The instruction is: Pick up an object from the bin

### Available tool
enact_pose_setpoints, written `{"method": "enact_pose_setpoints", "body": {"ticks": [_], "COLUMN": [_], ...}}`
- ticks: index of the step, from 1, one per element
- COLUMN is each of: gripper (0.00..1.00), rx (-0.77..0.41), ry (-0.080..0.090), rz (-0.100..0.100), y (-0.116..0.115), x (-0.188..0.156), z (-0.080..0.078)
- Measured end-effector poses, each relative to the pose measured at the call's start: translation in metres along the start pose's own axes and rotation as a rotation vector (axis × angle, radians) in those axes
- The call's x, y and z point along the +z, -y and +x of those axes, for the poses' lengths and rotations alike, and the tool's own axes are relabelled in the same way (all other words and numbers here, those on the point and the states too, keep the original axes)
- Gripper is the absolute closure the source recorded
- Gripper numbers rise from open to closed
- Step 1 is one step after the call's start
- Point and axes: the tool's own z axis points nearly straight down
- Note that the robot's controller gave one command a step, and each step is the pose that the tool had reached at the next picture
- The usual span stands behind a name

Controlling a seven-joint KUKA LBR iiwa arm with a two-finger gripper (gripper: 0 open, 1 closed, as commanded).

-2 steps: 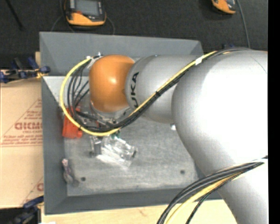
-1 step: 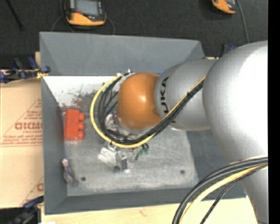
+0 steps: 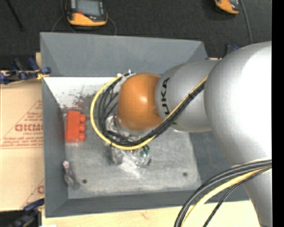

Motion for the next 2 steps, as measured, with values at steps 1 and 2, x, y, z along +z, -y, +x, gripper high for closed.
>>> {"method": "enact_pose_setpoints", "body": {"ticks": [1, 2], "gripper": [1.00, 1.00], "rx": [0.023, -0.308], "ry": [0.008, -0.007], "rz": [0.005, 0.001], "y": [0.024, 0.060], "x": [-0.176, -0.090], "z": [0.012, 0.057]}}
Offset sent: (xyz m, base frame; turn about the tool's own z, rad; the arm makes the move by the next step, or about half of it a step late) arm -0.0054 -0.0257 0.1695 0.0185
